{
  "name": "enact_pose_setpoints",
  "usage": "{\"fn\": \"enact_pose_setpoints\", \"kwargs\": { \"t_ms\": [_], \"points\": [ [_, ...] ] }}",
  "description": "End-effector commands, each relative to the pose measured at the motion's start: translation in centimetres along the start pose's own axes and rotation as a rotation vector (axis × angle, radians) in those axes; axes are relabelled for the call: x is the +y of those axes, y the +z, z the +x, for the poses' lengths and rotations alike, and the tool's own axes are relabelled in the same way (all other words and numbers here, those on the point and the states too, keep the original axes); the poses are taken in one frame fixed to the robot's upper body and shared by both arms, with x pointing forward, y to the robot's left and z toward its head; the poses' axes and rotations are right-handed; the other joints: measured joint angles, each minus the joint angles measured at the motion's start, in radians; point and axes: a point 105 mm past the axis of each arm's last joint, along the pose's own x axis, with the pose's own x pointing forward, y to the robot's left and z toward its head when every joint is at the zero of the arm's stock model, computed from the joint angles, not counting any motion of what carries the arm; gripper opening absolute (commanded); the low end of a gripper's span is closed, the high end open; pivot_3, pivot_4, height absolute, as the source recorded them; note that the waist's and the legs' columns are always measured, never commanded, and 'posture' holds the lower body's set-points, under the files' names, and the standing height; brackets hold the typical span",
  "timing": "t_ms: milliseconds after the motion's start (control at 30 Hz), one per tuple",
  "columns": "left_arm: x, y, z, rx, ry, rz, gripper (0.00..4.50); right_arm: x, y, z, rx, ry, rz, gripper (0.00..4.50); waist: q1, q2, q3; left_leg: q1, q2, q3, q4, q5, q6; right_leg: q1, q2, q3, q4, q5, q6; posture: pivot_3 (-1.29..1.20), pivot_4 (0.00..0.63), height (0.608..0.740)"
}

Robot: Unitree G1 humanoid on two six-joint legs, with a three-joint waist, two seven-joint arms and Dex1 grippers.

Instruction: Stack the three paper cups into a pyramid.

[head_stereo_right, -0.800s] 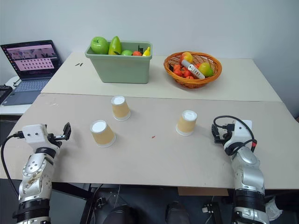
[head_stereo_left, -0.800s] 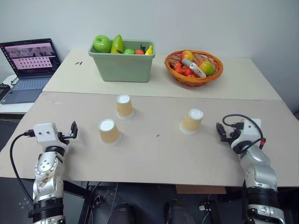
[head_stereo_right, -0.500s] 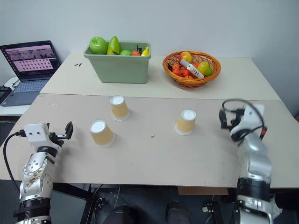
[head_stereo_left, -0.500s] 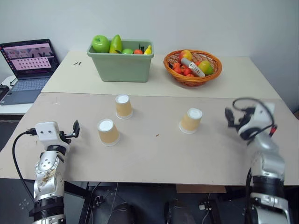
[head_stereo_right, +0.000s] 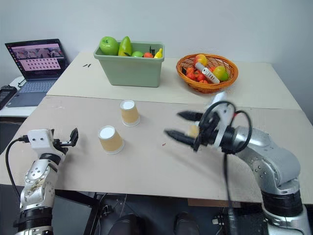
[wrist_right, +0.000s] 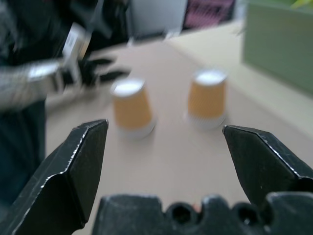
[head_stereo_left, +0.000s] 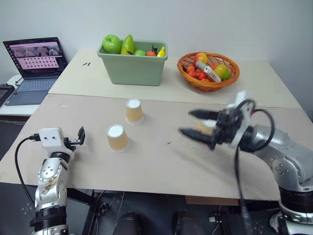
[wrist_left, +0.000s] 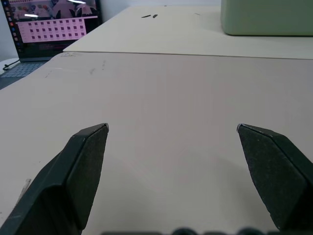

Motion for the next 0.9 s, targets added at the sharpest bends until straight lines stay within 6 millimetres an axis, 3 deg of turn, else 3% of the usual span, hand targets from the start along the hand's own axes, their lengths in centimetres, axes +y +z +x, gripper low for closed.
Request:
{"fn": "enact_pose_setpoints", "kwargs": {
  "t_ms": [33, 200, 333, 633, 900],
  "points": [
    [-1.2, 1.0, -0.9, -0.009, -0.137, 0.056, 4.50, 0.1, -1.2, 0.8, 0.085, 0.001, -0.106, 4.40, -0.006, 0.000, 0.000, 0.000, 0.000, 0.000, 0.000, 0.000, 0.000, 0.000, 0.000, 0.000, 0.000, 0.000, 0.000, 0.00, 0.150, 0.708],
    [-2.0, -0.5, -4.8, 0.119, -0.394, 0.179, 4.50, -0.8, -1.0, 2.0, 0.043, -0.041, -0.110, 4.40, -0.019, 0.000, 0.000, 0.001, 0.001, 0.001, -0.001, 0.000, -0.001, -0.001, 0.001, 0.000, 0.001, 0.000, 0.000, 0.00, 0.150, 0.708],
    [-3.1, 0.4, -6.1, 0.161, -0.575, 0.224, 4.50, -1.4, -1.3, 1.9, 0.035, -0.079, -0.104, 4.40, -0.007, 0.000, 0.001, 0.000, 0.001, 0.000, 0.000, 0.000, -0.002, -0.001, 0.001, 0.000, 0.001, 0.000, 0.000, 0.00, 0.150, 0.708],
    [-9.0, 3.2, -3.8, 0.085, -0.877, 0.250, 4.50, -2.0, -1.5, 1.8, 0.023, -0.137, -0.101, 4.40, 0.006, 0.000, 0.001, 0.001, 0.000, 0.000, 0.000, 0.000, -0.002, 0.000, 0.001, -0.001, 0.002, 0.000, 0.000, 0.00, 0.150, 0.708],
    [-10.8, 4.2, -1.3, 0.034, -0.968, 0.275, 4.50, -2.0, -1.3, 1.2, 0.013, -0.186, -0.099, 4.40, 0.001, 0.000, 0.001, -0.001, -0.002, 0.000, 0.000, 0.001, -0.002, -0.001, 0.002, -0.001, 0.001, 0.000, 0.000, 0.00, 0.150, 0.708]
  ]
}}
